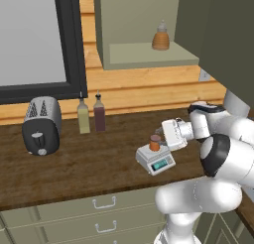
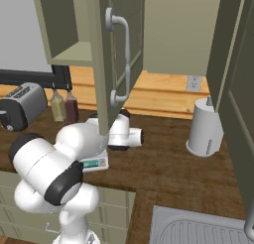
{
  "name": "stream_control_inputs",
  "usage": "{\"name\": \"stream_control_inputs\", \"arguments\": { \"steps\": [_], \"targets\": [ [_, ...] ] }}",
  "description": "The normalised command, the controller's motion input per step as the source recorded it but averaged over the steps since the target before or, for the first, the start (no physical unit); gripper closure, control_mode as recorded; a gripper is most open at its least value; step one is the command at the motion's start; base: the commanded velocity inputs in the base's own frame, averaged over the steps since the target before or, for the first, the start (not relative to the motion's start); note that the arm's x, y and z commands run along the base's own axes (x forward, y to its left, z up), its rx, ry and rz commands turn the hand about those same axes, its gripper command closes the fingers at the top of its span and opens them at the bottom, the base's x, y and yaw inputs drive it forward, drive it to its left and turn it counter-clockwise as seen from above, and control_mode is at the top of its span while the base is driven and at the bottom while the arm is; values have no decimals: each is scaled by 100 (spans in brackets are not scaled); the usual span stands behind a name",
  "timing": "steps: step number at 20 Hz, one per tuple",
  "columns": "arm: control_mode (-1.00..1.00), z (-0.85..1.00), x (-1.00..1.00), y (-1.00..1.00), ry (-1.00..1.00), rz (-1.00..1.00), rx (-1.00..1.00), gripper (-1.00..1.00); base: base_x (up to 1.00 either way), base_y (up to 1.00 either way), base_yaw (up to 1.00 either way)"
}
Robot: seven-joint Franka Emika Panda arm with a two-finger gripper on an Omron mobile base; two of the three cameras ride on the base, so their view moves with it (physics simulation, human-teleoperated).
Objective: Pick the jam and place it on the digital scale for weighing, and close the cabinet.
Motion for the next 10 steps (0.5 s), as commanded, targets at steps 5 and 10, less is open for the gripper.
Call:
{"name": "stream_control_inputs", "arguments": {
  "steps": [5,10],
  "targets": [
    [-100,11,-34,0,-16,0,1,-100,0,0,0],
    [-100,51,-48,6,-23,0,0,-100,0,0,0]
  ]
}}
